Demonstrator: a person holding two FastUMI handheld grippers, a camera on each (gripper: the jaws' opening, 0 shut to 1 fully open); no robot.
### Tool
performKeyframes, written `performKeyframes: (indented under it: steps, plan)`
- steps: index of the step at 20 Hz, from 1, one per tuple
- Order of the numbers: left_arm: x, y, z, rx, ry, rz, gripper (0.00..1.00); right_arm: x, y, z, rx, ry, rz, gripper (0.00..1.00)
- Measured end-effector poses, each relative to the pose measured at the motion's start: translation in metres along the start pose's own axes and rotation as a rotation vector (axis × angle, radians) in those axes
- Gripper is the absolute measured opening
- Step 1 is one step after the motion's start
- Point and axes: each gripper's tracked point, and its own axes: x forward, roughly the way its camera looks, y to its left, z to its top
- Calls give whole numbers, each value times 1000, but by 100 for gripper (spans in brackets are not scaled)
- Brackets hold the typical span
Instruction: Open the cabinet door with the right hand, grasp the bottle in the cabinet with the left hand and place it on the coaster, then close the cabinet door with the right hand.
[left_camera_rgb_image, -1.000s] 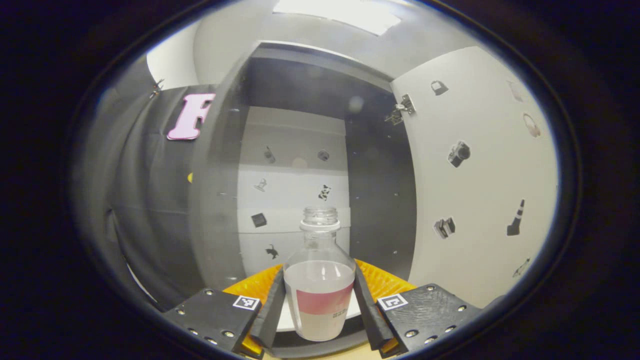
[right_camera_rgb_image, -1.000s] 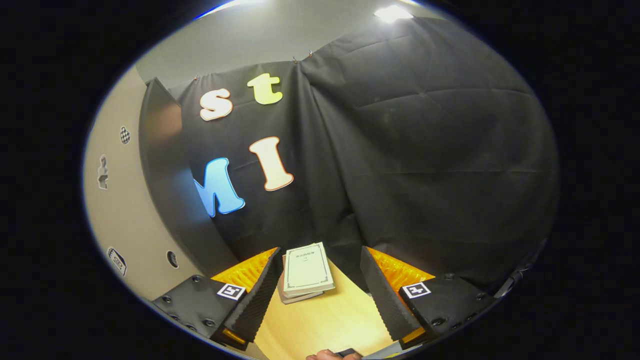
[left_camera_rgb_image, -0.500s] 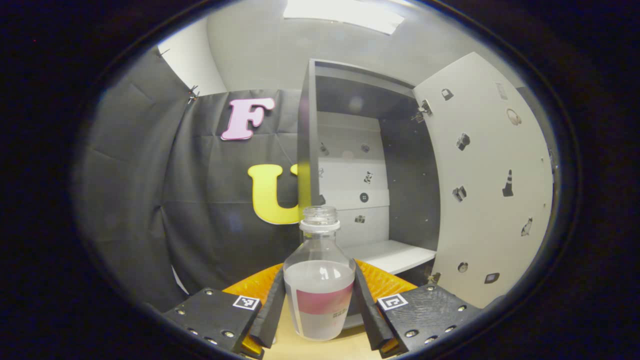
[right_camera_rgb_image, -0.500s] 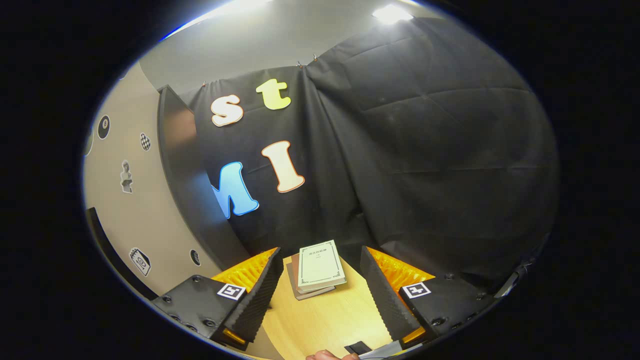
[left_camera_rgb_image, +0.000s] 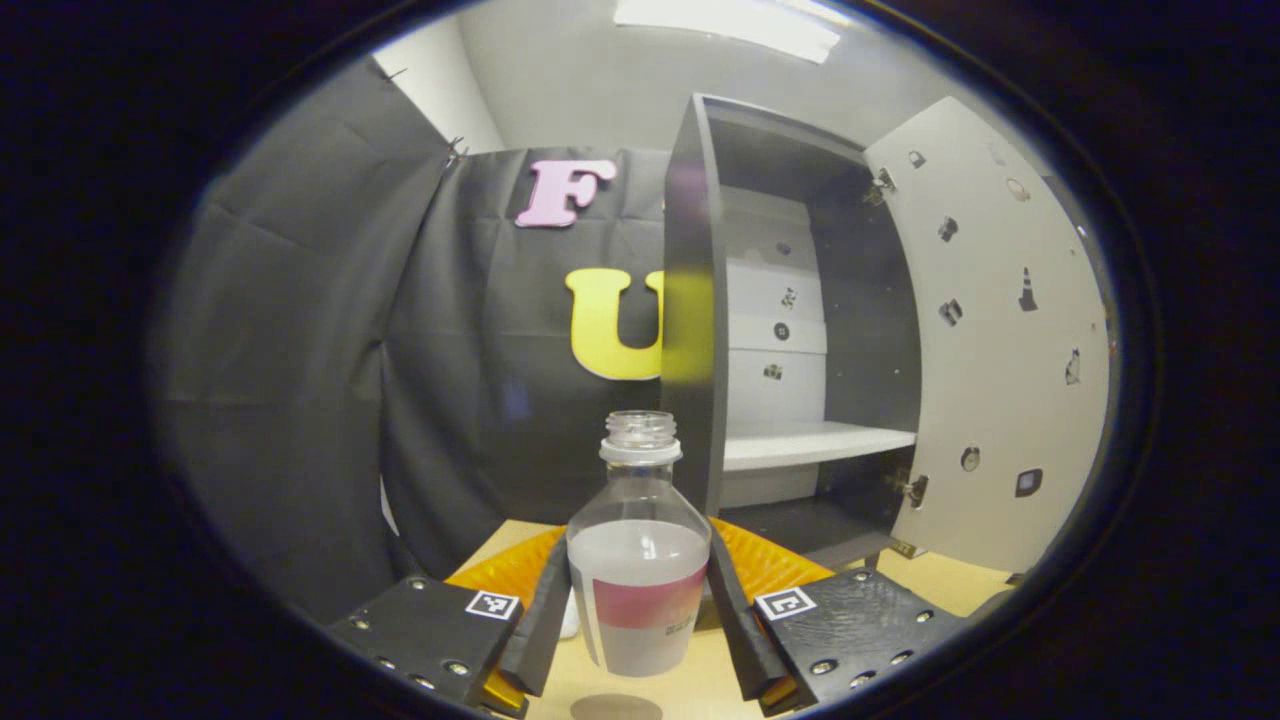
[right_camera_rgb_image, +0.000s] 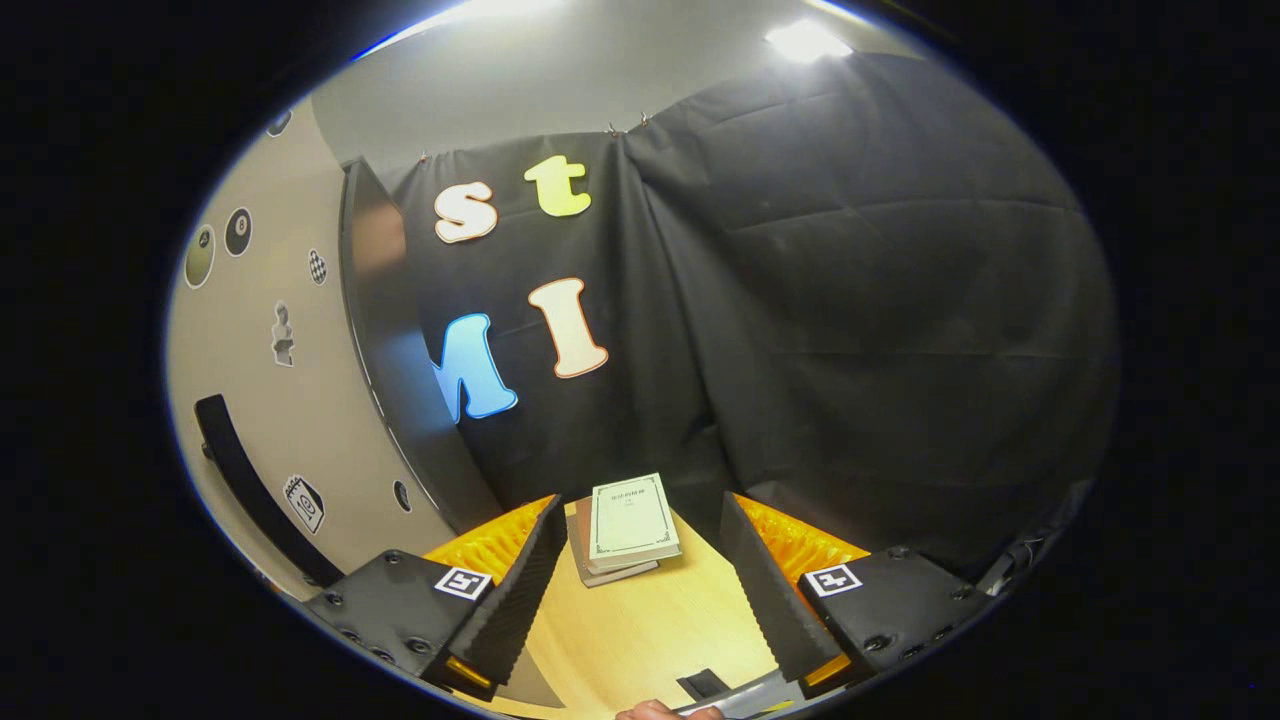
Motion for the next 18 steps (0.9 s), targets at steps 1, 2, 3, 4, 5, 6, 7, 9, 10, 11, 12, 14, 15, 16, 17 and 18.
performKeyframes:
  steps: [1,2,3,4,5,6,7,9,10,11,12,14,15,16,17,18]
  plan:
    - [-1,4,-14,-1,8,17,71,1,-1,0,-2,-5,-7,98]
    - [-3,10,-29,-2,13,29,71,3,-3,-2,-3,1,-19,98]
    - [-3,12,-41,-1,16,37,71,5,-6,-6,-6,8,-34,98]
    - [-1,13,-58,-1,23,40,70,6,-9,-9,-18,13,-42,98]
    - [0,15,-75,-5,37,43,70,6,-10,-12,-33,17,-51,98]
    - [-1,17,-93,-3,50,46,69,5,-11,-13,-44,15,-60,98]
    - [-1,18,-106,6,58,56,71,3,-14,-12,-48,11,-70,98]
    - [-1,22,-128,32,64,71,70,2,-19,-8,-34,-15,-91,98]
    - [-2,24,-139,38,69,83,70,3,-27,-10,-17,-13,-118,98]
    - [-3,26,-151,38,76,100,70,4,-35,-17,-5,9,-150,98]
    - [-4,26,-162,34,80,103,70,4,-45,-25,-9,45,-180,98]
    - [-6,21,-179,37,87,103,70,-3,-58,-34,-49,77,-222,98]
    - [-7,19,-186,41,89,101,69,-4,-58,-37,-65,79,-228,98]
    - [-9,17,-191,43,92,102,70,-6,-58,-38,-75,81,-230,98]
    - [-12,18,-191,48,76,106,70,-3,-57,-41,-79,90,-232,98]
    - [-12,17,-191,50,76,103,71,-4,-58,-42,-80,94,-231,98]
